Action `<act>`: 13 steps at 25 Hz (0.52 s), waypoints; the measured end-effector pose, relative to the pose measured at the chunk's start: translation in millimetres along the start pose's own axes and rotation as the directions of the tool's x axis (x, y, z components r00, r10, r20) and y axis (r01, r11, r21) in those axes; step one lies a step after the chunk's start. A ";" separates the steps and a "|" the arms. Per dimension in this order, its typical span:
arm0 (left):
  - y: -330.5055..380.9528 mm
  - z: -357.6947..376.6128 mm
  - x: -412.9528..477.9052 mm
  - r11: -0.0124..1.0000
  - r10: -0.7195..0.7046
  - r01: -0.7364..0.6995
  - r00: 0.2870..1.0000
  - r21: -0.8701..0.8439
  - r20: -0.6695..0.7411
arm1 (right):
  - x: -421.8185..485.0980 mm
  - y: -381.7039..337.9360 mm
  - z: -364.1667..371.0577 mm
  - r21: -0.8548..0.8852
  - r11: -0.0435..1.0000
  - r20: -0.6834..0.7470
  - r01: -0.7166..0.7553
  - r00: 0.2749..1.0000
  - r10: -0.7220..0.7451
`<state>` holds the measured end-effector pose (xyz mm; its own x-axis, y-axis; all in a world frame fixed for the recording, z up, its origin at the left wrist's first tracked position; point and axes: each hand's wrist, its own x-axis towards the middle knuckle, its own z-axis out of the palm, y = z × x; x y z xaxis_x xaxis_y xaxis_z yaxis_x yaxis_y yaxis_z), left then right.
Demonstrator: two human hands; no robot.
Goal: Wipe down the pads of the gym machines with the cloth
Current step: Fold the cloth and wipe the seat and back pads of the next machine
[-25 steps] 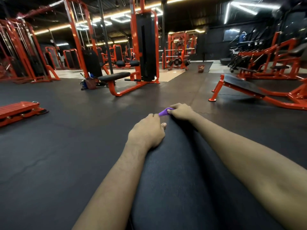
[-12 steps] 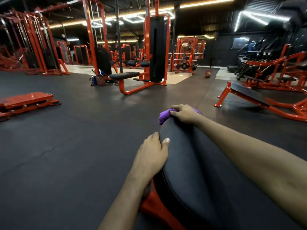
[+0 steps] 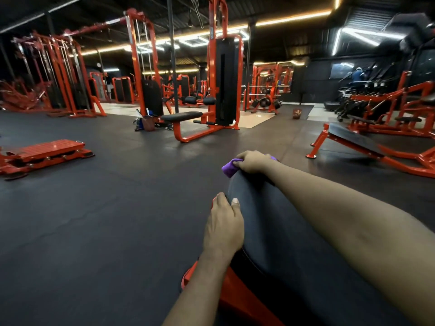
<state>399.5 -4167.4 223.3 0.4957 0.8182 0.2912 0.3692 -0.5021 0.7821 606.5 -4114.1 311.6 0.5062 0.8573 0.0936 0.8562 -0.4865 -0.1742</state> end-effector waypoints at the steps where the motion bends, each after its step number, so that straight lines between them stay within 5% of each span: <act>1: -2.4 1.9 0.9 1.000 -0.009 0.009 1.000 0.012 -0.006 | 7.9 -4.2 -1.2 -0.026 0.999 0.037 -0.024 0.999 0.025; 13: -27.5 -40.7 -12.4 0.965 0.070 -0.012 0.975 0.263 -0.213 | -31.4 -42.1 18.1 -0.084 0.992 -0.030 0.092 0.995 -0.095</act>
<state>351.2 -4152.4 220.6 0.3413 0.8220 0.4558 0.5571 -0.5675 0.6063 552.7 -4117.5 298.2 0.4259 0.8941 0.1389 0.9047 -0.4181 -0.0823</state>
